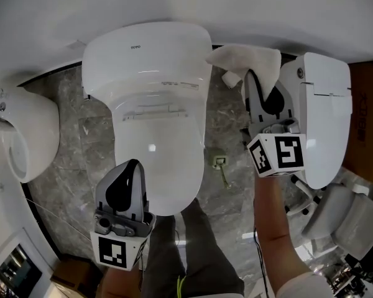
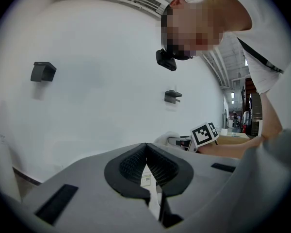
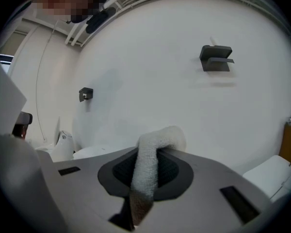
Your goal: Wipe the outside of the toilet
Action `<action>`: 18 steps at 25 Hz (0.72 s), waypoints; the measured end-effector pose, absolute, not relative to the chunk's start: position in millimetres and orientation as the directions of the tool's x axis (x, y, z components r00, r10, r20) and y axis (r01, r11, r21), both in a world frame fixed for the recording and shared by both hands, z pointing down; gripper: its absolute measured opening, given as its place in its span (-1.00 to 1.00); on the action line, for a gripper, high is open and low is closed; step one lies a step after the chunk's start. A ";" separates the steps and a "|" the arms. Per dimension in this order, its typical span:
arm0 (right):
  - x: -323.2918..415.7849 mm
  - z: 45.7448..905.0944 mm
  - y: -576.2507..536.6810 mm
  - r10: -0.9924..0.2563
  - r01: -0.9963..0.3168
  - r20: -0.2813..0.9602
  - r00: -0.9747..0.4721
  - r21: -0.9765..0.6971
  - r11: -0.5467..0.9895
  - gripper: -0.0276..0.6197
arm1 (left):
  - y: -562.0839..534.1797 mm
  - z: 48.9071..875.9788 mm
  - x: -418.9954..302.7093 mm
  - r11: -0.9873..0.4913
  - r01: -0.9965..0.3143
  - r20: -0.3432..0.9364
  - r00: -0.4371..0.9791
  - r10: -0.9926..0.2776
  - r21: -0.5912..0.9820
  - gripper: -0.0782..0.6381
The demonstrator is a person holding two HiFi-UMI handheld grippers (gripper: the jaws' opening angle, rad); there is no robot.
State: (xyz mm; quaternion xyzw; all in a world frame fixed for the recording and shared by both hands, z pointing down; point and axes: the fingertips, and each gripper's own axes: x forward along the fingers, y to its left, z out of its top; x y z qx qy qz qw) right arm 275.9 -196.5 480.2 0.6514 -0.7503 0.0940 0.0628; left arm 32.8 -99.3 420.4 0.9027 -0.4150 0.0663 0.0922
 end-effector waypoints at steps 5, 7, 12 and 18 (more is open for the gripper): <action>266.2 511.9 -206.9 -0.955 -0.990 0.261 -0.140 -0.010 0.142 -0.70 | -96.6 435.5 34.8 -0.628 -0.768 0.219 0.639 -0.737 0.126 -0.73; 260.0 522.0 -210.0 -0.951 -0.988 0.273 -0.145 0.016 0.156 -0.70 | -95.6 440.5 35.1 -0.625 -0.770 0.225 0.637 -0.737 0.131 -0.73; 246.3 542.7 -216.2 -0.939 -0.981 0.300 -0.168 0.045 0.190 -0.70 | -93.7 452.9 30.3 -0.616 -0.775 0.244 0.629 -0.738 0.137 -0.73; 239.9 575.9 -225.8 -0.914 -0.974 0.347 -0.210 0.008 0.227 -0.70 | -99.4 462.1 26.1 -0.610 -0.784 0.238 0.619 -0.749 0.117 -0.73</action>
